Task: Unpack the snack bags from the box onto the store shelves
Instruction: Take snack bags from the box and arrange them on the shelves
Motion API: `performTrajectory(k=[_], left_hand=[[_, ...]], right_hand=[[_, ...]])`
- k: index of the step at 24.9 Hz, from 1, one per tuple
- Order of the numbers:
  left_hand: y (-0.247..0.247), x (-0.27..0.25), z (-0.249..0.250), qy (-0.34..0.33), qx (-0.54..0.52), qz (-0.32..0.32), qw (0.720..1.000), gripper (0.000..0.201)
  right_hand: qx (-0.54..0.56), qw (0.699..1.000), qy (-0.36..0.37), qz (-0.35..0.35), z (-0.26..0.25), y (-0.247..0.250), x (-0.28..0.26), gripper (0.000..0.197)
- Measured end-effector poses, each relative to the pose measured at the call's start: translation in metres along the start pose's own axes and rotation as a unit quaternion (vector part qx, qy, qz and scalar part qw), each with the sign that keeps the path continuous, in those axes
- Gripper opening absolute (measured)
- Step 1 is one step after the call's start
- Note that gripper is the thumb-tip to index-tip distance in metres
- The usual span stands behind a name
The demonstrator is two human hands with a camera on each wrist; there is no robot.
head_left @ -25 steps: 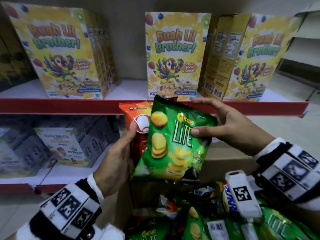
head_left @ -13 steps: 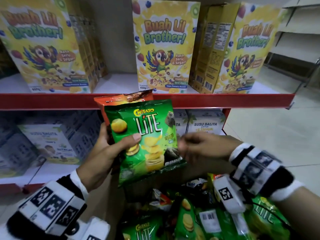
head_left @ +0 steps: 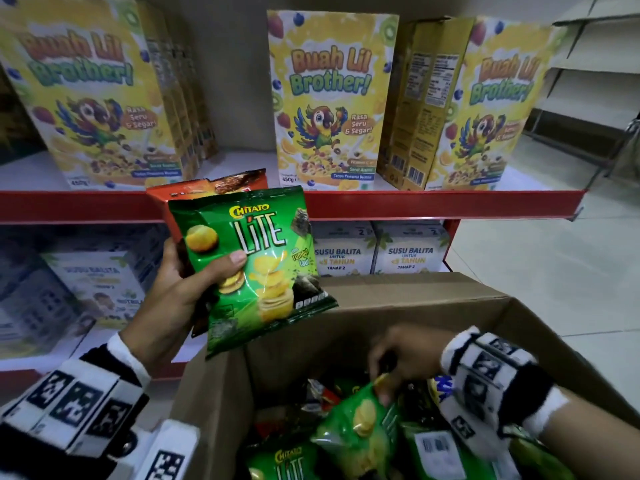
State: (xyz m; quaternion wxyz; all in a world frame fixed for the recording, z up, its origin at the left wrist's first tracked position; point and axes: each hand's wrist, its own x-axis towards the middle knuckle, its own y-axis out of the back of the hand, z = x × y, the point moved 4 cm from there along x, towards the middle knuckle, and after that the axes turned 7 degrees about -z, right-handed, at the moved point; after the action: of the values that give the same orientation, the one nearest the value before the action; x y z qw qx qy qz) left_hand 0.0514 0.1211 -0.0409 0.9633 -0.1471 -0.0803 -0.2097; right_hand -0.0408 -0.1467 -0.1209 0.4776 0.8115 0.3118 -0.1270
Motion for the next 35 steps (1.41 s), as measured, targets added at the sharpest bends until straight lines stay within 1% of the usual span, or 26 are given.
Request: performTrajectory(k=[2,3,4,6,8,9,11,14,15,16,18,20,21,23,24,26,27,29,30,31,33,34,35], left_hand=[[0.006,0.002,0.002,-0.007,-0.002,0.014,1.0,0.054],[0.007,0.002,0.003,-0.007,-0.008,0.019,1.0,0.054],[0.008,0.002,0.003,-0.005,-0.013,0.023,1.0,0.054],[0.005,0.002,0.002,0.004,-0.019,0.024,1.0,0.057],[-0.003,0.0,0.0,0.012,-0.013,0.012,1.0,0.064],[-0.008,-0.002,-0.001,0.018,-0.011,0.003,1.0,0.066],[-0.02,-0.007,-0.002,0.031,-0.004,-0.027,0.999,0.068],[-0.035,-0.015,-0.004,0.046,0.018,-0.08,0.996,0.073],[-0.04,-0.017,-0.004,0.048,0.015,-0.096,0.994,0.073],[-0.045,-0.019,-0.005,0.049,0.009,-0.109,0.993,0.074],[-0.052,-0.023,-0.006,0.049,-0.002,-0.124,0.991,0.079],[-0.055,-0.024,-0.007,0.044,-0.001,-0.129,0.991,0.08],[-0.056,-0.024,-0.007,0.043,0.0,-0.125,0.991,0.078],[-0.054,-0.022,-0.007,0.04,0.008,-0.103,0.994,0.075],[-0.051,-0.02,-0.008,0.04,0.015,-0.089,0.995,0.076],[-0.047,-0.018,-0.007,0.039,0.022,-0.071,0.997,0.078],[-0.045,-0.017,-0.006,0.038,0.024,-0.068,0.997,0.077],[-0.042,-0.015,-0.006,0.033,0.023,-0.065,0.997,0.076],[-0.04,-0.015,-0.005,0.03,0.024,-0.063,0.997,0.074],[-0.04,-0.015,-0.005,0.029,0.026,-0.063,0.997,0.072],[-0.038,-0.015,-0.006,0.03,0.026,-0.062,0.997,0.069],[-0.038,-0.015,-0.006,0.029,0.027,-0.059,0.997,0.068],[-0.038,-0.014,-0.006,0.026,0.027,-0.055,0.998,0.067]], right_hand=[[0.01,0.994,0.032,0.108,-0.015,0.049,-0.034,0.021],[0.017,0.987,0.052,0.151,-0.025,0.073,-0.054,0.02],[0.031,0.98,0.075,0.183,-0.035,0.094,-0.075,0.02],[0.107,0.958,0.13,0.233,-0.053,0.121,-0.112,0.022],[0.191,0.923,0.199,0.267,-0.068,0.132,-0.135,0.032],[0.211,0.91,0.223,0.279,-0.073,0.133,-0.139,0.038],[0.248,0.892,0.251,0.282,-0.085,0.13,-0.136,0.046],[0.311,0.879,0.247,0.262,-0.104,0.117,-0.113,0.034],[0.305,0.883,0.236,0.268,-0.108,0.114,-0.105,0.03],[0.273,0.892,0.223,0.285,-0.112,0.111,-0.099,0.028],[0.166,0.905,0.195,0.339,-0.117,0.106,-0.089,0.028],[0.066,0.903,0.166,0.392,-0.121,0.103,-0.082,0.033],[0.034,0.898,0.154,0.412,-0.121,0.102,-0.08,0.037],[0.028,0.893,0.137,0.429,-0.114,0.098,-0.076,0.038],[0.048,0.893,0.124,0.43,-0.111,0.097,-0.076,0.038],[0.128,0.894,0.107,0.416,-0.102,0.097,-0.074,0.039],[0.173,0.896,0.099,0.397,-0.099,0.098,-0.071,0.037],[0.243,0.904,0.082,0.341,-0.093,0.105,-0.063,0.039],[0.279,0.906,0.077,0.31,-0.089,0.107,-0.061,0.031],[0.32,0.902,0.08,0.28,-0.087,0.108,-0.063,0.024],[0.382,0.892,0.11,0.216,-0.084,0.106,-0.073,0.024],[0.378,0.896,0.12,0.2,-0.083,0.105,-0.078,0.025],[0.372,0.898,0.123,0.199,-0.082,0.103,-0.083,0.026]])
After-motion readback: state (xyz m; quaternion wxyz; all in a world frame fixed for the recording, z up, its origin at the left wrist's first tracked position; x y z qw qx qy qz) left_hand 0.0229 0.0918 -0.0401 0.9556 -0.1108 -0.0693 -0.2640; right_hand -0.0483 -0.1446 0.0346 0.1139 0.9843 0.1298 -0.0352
